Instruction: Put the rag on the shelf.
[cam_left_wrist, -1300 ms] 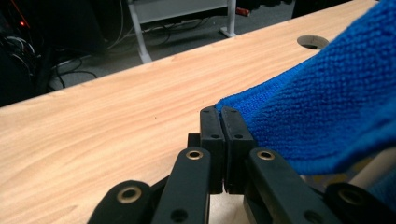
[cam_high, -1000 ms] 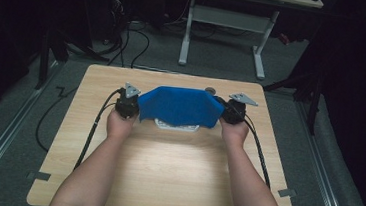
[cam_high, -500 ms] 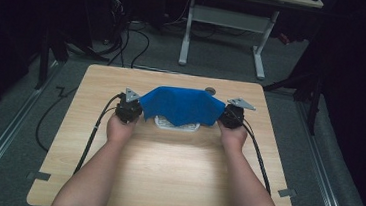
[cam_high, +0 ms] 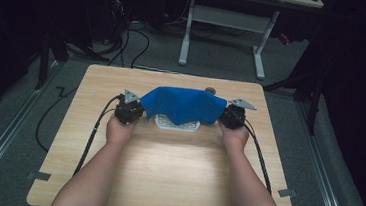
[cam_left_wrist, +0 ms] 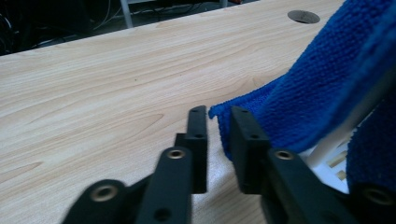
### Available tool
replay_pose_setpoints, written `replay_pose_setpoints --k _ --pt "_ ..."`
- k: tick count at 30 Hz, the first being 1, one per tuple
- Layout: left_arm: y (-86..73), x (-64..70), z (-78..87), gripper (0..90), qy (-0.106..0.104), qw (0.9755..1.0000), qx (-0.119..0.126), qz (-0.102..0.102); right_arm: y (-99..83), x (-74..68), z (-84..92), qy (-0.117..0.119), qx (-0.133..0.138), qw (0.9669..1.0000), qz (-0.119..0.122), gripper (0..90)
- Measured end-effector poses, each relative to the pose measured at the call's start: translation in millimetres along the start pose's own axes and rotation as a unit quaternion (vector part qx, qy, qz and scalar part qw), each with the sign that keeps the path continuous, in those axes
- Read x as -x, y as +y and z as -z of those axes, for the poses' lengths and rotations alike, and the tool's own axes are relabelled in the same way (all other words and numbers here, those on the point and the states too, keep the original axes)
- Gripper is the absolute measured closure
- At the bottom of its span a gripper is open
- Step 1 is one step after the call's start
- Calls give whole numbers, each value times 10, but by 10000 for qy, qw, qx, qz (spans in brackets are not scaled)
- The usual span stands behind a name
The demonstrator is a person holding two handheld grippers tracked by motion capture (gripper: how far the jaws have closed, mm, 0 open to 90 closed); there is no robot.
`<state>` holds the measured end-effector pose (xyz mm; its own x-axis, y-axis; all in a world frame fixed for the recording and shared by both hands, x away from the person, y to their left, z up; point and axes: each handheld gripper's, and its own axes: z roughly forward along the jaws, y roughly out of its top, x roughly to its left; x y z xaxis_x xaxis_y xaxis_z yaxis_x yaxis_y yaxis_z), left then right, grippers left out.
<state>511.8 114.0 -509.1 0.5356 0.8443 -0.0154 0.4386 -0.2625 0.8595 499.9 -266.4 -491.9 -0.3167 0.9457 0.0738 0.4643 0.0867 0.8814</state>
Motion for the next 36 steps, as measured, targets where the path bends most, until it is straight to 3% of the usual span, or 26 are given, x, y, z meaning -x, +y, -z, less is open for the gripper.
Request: replay_pose_setpoints --k 3,13,20,36 --pt "8 -7 27 670 95 9999 69 24 21 20 31 -8 -4 10000 -7 765" --pt "37 -102 138 554 276 9994 65 196 78 71 145 -93 14 9999 -75 623" --pt "1 -185 200 547 412 9989 2 240 101 127 229 -173 46 9998 -44 585" --pt "-10 -170 217 561 457 9988 -2 175 130 264 420 -237 298 9990 -237 532"
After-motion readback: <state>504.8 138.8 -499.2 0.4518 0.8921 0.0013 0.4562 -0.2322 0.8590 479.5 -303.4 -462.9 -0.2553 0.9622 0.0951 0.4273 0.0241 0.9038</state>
